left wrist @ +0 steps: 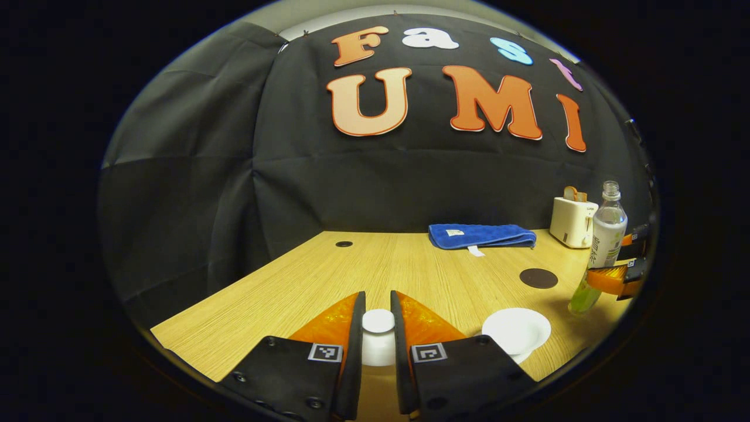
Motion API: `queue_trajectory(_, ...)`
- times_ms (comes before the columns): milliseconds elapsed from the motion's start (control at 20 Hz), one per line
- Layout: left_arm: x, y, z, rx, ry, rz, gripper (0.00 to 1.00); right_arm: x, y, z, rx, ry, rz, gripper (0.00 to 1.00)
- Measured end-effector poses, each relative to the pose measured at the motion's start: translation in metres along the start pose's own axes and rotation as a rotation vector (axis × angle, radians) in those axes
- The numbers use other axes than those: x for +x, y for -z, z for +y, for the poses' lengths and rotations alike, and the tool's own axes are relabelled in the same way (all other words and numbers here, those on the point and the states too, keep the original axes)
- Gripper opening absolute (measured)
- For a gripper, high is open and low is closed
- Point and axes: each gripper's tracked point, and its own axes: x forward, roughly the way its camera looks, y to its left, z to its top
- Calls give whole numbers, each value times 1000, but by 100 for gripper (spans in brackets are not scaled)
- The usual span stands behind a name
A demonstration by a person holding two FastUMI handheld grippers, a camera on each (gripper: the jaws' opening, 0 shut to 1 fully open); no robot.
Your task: Open the teacup lid with one hand, grasp the water bottle and pour water into the teacup with the other hand; after pouring, place the water bottle on the coaster and then close the teacup lid.
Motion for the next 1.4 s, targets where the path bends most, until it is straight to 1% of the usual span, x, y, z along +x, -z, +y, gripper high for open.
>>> queue_trajectory(200,-5,4,12,3,-21,4,29,8,-1,2,-69,9,31,62)
queue_trajectory(650,-10,14,24,-18,-27,16,29,15,-11,0,-369,87,40,62)
queue_trajectory(750,-12,14,27,-22,-28,15,29,19,-11,2,-423,106,48,59)
queue_trajectory(800,-11,15,29,-25,-29,15,29,22,-11,2,-453,114,47,59)
queue_trajectory(1050,-15,19,37,-29,-35,17,29,26,-25,-3,-658,199,15,59)
queue_trajectory(1100,-16,19,38,-30,-34,17,27,28,-27,-3,-702,214,6,59)
queue_trajectory(1150,-16,20,39,-31,-34,17,29,27,-29,-1,-746,228,-4,59)
queue_trajectory(1300,-17,21,42,-31,-37,15,29,27,-35,3,-862,259,-35,59)
queue_trajectory(1400,-18,22,44,-31,-35,19,29,29,-37,8,-915,262,-51,59)
